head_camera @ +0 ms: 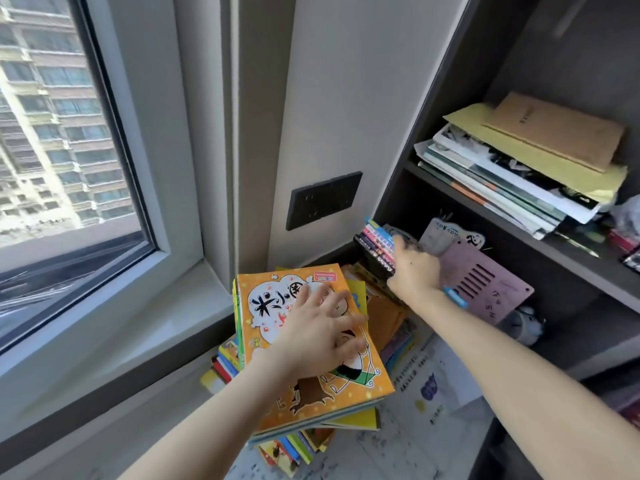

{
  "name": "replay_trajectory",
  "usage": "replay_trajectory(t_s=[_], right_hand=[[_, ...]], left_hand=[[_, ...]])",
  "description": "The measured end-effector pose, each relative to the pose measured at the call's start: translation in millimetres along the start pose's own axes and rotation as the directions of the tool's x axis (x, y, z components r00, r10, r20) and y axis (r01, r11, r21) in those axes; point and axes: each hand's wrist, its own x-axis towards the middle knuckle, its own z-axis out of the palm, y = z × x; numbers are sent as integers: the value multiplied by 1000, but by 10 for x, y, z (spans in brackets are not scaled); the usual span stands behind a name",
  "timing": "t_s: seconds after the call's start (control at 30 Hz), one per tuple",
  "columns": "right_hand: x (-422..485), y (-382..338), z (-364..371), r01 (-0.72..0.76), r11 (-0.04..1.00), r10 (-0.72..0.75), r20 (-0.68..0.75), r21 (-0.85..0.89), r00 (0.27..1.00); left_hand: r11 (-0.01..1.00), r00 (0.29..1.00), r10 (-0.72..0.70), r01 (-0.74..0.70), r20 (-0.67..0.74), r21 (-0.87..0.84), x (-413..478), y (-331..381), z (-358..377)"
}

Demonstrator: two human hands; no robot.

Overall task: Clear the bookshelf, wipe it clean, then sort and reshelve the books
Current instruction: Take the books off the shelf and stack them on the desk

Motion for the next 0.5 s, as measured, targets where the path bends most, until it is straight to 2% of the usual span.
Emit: replay_trajectory(t_s=[0.17,0.33,0.5], right_hand=[[70,-252,390,133,991,-134,119,11,984],[81,-242,490,148,980,-165,126,132,978],[69,-153,595,159,941,-244,271,299,931]], left_hand=[[1000,998,-4,2,-61,-28,24,-86,106],[998,988,-12,3,-154,-59,-4,-91,145],[998,982,-11,1,-188,-55,8,-86,164]])
